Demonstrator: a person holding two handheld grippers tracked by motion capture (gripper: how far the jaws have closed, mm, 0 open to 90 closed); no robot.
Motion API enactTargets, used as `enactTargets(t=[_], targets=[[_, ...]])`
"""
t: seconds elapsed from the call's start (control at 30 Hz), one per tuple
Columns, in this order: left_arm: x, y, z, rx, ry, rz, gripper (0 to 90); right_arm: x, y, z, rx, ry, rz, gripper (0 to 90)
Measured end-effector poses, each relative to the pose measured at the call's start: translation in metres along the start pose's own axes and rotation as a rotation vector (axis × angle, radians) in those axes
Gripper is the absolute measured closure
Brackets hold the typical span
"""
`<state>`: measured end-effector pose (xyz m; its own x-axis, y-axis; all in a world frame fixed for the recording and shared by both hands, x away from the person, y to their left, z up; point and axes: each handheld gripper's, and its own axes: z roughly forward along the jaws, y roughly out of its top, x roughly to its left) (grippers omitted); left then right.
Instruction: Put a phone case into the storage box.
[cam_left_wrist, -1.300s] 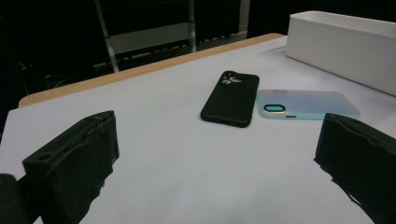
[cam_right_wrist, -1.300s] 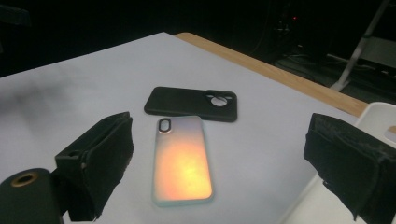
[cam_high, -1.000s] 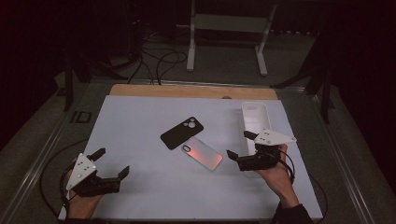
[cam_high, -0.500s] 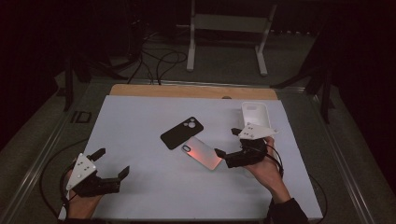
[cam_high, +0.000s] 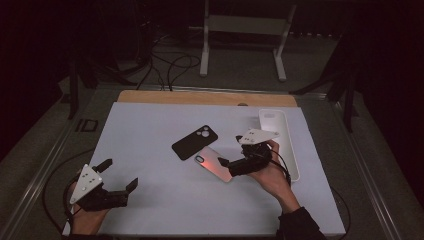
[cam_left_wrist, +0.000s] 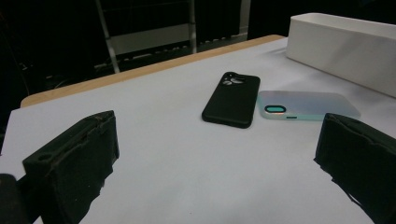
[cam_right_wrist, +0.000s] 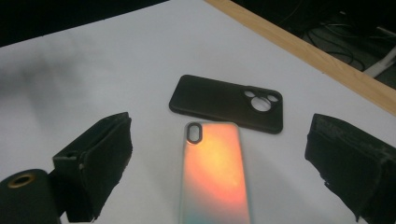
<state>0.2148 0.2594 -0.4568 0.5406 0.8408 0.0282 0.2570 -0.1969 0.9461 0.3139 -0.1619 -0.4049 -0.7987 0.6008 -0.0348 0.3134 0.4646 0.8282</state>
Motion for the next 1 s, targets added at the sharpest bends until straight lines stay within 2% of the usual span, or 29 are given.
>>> enactTargets(t=[0.17,0.47,0.77,0.9,1.0], targets=[[0.000,0.000,0.000,0.000,-0.001,0.000,0.0,0.000,0.003,0.011,0.023,0.023,-0.003,7.5],[0.000,0.000,0.000,0.001,-0.003,0.001,0.0,0.000,0.005,0.032,0.098,0.051,0.004,7.5],[0.000,0.000,0.000,0.003,-0.004,0.000,0.0,0.003,0.004,0.051,0.144,0.068,0.008,7.5],[0.001,-0.001,0.000,0.004,-0.006,-0.001,0.0,0.004,0.002,0.061,0.179,0.075,0.003,7.6],[0.001,-0.001,0.000,0.005,-0.006,-0.002,0.0,0.003,-0.002,0.067,0.210,0.075,0.018,7.6]])
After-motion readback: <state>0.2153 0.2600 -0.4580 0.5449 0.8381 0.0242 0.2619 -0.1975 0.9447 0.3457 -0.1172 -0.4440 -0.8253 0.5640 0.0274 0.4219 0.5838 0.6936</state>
